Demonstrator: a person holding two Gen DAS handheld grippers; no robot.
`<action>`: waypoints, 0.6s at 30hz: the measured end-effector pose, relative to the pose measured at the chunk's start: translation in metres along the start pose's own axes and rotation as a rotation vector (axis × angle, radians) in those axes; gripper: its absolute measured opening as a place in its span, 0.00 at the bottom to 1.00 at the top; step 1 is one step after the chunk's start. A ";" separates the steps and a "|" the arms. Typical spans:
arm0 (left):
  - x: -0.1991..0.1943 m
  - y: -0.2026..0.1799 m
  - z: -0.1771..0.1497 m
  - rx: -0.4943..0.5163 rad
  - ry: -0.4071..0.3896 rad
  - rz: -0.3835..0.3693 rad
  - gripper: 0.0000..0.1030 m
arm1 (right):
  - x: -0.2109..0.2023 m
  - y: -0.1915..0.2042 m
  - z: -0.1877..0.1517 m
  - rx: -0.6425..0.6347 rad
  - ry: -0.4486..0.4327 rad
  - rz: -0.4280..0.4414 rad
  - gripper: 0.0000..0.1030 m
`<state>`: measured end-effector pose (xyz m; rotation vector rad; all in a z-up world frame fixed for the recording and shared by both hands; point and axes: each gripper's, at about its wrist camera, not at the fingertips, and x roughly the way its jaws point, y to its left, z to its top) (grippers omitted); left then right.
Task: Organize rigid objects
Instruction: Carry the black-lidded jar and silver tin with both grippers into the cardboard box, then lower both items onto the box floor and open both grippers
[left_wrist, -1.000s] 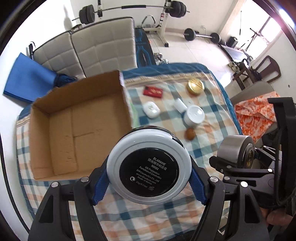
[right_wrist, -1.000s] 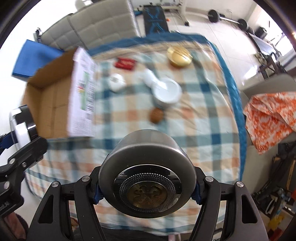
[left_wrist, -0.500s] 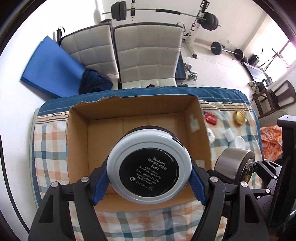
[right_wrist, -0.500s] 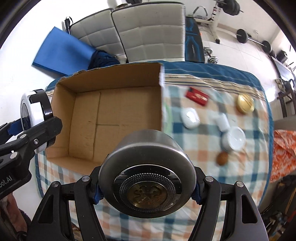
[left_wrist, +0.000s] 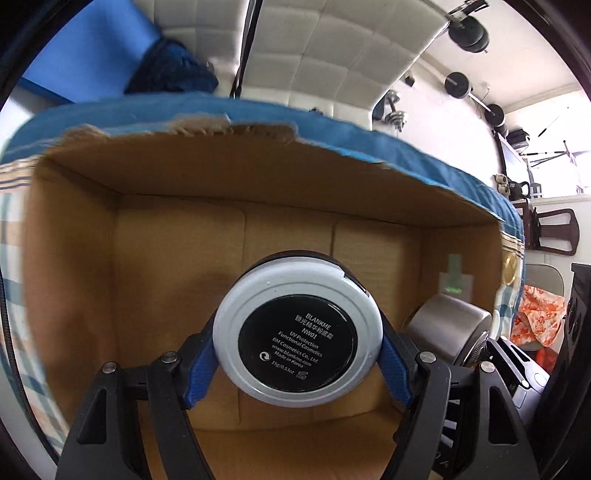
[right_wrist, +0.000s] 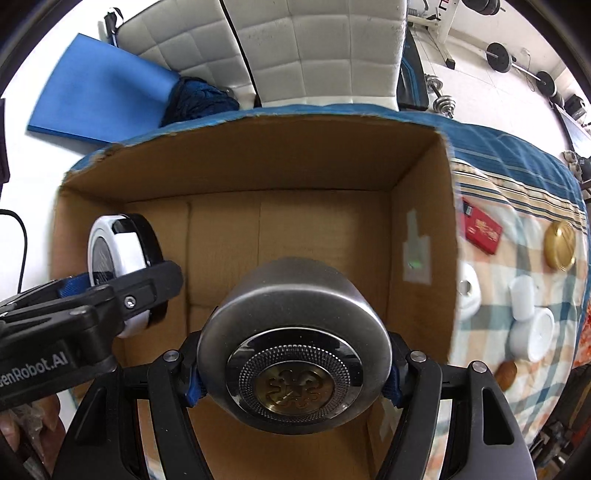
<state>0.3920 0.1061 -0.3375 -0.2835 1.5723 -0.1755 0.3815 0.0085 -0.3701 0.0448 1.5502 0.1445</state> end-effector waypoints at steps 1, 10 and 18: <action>0.008 0.002 0.003 -0.006 0.015 -0.010 0.71 | 0.007 0.000 0.004 0.001 0.010 -0.007 0.71; 0.049 0.009 0.027 -0.034 0.088 0.021 0.72 | 0.043 0.000 0.026 0.010 0.060 -0.042 0.71; 0.051 0.006 0.032 -0.037 0.114 0.091 0.76 | 0.057 -0.007 0.032 0.032 0.098 -0.031 0.72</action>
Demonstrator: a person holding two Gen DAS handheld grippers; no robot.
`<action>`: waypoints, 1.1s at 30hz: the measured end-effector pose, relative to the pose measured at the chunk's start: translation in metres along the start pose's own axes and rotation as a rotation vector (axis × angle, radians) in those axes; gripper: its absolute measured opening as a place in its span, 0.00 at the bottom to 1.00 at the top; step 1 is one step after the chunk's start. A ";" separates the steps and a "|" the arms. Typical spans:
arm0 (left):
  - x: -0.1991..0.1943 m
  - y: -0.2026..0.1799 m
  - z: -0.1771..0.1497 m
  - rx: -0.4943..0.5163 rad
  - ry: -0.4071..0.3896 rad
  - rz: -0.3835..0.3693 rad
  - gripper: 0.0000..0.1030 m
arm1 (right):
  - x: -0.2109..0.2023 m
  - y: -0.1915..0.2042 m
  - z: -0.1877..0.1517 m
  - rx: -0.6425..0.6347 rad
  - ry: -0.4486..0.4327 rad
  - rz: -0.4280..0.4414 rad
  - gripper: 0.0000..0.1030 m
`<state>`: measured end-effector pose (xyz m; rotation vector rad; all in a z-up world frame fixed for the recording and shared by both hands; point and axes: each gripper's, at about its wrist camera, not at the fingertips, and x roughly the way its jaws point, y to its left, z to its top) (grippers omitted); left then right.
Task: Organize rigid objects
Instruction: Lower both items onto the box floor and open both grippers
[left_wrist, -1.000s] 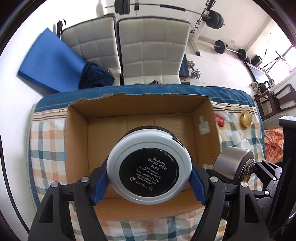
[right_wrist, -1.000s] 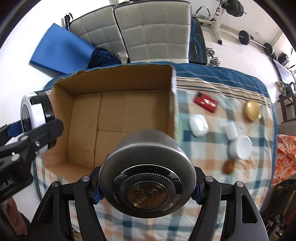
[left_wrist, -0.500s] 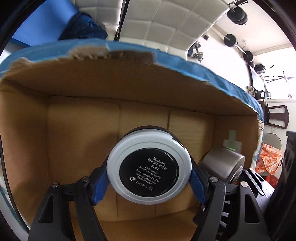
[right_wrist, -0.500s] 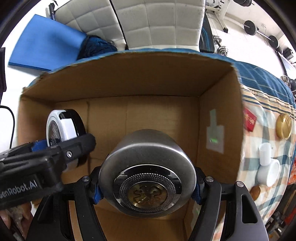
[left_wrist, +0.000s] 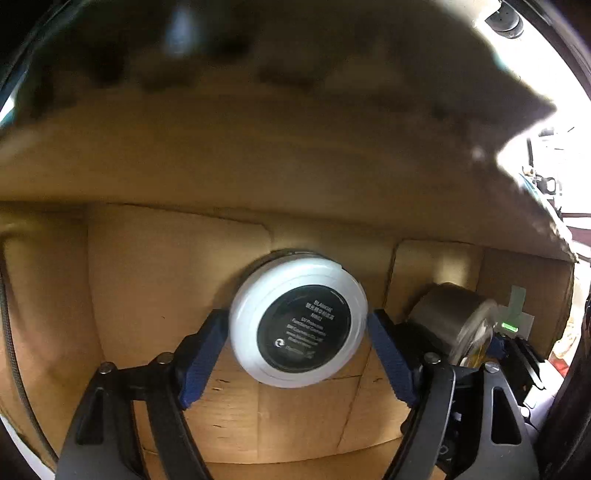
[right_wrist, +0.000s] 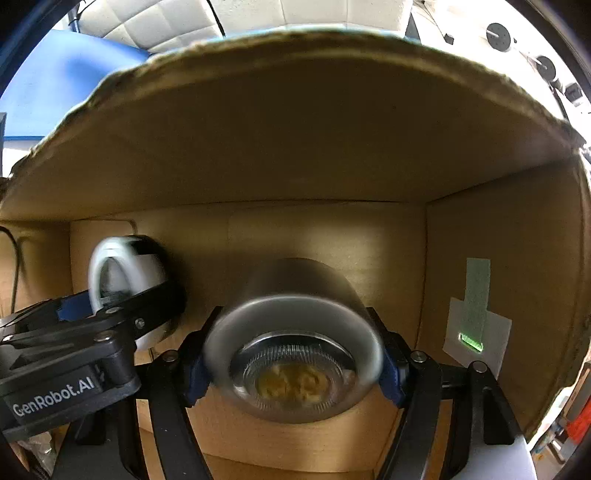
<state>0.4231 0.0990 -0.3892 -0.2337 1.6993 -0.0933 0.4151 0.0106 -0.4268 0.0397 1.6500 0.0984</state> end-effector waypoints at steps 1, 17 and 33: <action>-0.001 0.000 0.000 0.001 0.001 0.006 0.78 | -0.001 0.000 0.000 -0.002 0.003 -0.004 0.72; -0.080 -0.004 -0.085 0.061 -0.147 0.097 1.00 | -0.069 0.015 -0.057 -0.023 -0.033 0.021 1.00; -0.148 0.008 -0.177 0.095 -0.299 0.122 1.00 | -0.136 0.021 -0.174 -0.046 -0.154 -0.007 1.00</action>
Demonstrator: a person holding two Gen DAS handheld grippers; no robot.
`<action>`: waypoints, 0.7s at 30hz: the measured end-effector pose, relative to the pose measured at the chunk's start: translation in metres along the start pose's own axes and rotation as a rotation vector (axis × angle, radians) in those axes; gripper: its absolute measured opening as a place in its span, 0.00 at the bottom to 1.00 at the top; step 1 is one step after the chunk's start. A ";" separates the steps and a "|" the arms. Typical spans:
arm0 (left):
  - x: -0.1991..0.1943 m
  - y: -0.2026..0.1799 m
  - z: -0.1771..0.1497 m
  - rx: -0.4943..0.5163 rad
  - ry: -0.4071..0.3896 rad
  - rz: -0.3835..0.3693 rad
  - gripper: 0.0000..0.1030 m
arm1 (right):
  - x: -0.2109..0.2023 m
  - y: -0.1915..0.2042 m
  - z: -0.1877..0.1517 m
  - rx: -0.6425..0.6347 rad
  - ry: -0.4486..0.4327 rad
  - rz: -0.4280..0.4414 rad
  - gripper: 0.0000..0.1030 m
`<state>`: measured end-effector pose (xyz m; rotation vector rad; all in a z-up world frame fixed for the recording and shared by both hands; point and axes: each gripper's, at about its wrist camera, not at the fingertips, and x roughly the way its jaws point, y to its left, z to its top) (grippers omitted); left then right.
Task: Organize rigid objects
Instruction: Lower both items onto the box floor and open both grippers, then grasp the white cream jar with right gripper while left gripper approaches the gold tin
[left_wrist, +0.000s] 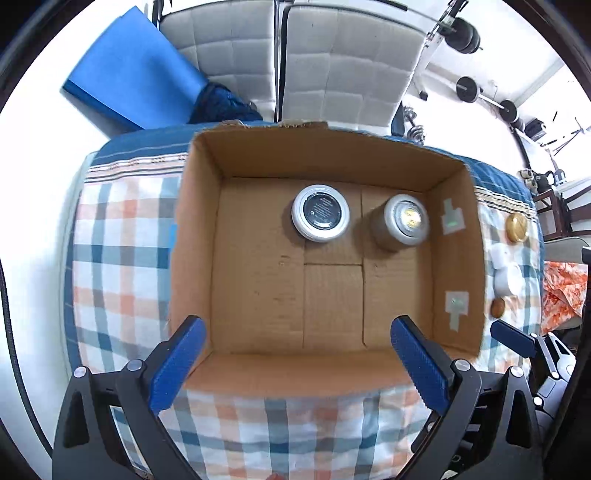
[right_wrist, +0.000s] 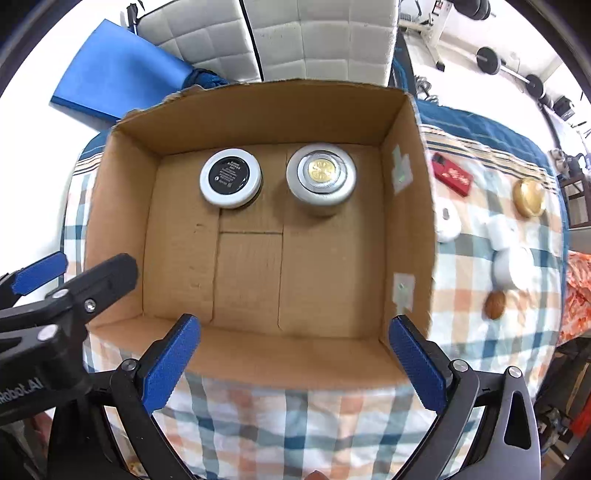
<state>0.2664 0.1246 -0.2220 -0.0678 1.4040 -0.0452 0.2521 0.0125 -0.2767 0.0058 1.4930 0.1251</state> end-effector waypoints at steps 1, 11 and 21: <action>-0.007 0.001 -0.003 0.002 -0.010 0.005 1.00 | -0.006 0.000 -0.005 -0.003 -0.011 -0.001 1.00; -0.061 -0.010 -0.036 0.021 -0.087 0.026 1.00 | -0.063 0.005 -0.040 -0.043 -0.100 0.024 1.00; -0.079 -0.080 -0.035 0.065 -0.131 -0.052 1.00 | -0.094 -0.072 -0.059 0.043 -0.111 0.067 1.00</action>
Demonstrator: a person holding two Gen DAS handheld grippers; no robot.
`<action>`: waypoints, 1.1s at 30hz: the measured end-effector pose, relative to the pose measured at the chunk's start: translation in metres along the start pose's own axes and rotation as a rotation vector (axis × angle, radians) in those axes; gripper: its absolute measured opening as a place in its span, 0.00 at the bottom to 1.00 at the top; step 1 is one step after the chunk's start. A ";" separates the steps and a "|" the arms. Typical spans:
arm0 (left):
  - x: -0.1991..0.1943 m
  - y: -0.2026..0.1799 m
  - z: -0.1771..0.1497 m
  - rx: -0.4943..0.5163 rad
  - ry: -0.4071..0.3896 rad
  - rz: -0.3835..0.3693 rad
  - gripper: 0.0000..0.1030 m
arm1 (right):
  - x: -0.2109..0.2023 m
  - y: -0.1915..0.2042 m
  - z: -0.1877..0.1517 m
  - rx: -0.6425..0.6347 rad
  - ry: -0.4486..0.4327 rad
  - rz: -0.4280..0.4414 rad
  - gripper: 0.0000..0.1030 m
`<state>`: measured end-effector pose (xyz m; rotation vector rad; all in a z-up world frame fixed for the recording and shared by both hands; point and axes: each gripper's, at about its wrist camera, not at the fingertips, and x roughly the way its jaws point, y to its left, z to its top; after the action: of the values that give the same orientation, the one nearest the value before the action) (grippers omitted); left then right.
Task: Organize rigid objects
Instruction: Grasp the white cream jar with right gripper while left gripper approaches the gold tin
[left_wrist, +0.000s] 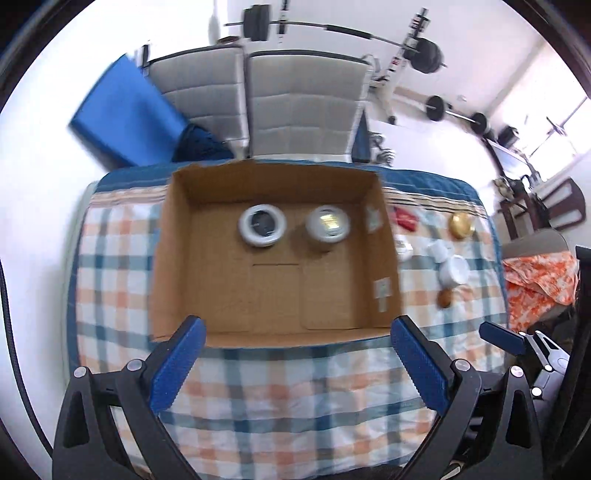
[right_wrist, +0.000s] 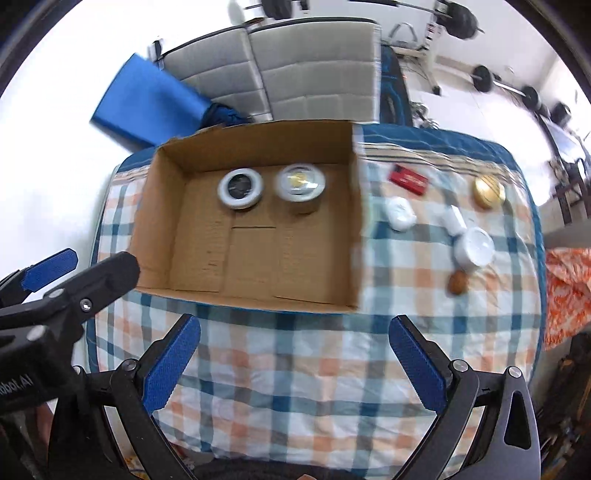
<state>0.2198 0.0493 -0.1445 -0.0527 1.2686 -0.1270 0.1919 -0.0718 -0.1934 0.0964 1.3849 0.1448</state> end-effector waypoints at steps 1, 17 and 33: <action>0.002 -0.013 0.003 0.015 -0.001 -0.011 1.00 | -0.004 -0.020 0.000 0.028 -0.003 -0.016 1.00; 0.181 -0.193 0.083 0.118 0.201 -0.007 1.00 | 0.083 -0.260 0.039 0.317 0.082 -0.104 1.00; 0.285 -0.208 0.101 0.140 0.323 0.130 0.98 | 0.225 -0.306 0.061 0.368 0.275 -0.017 0.73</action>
<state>0.3852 -0.1955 -0.3623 0.1773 1.5777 -0.1147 0.3058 -0.3371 -0.4477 0.3830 1.6752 -0.1178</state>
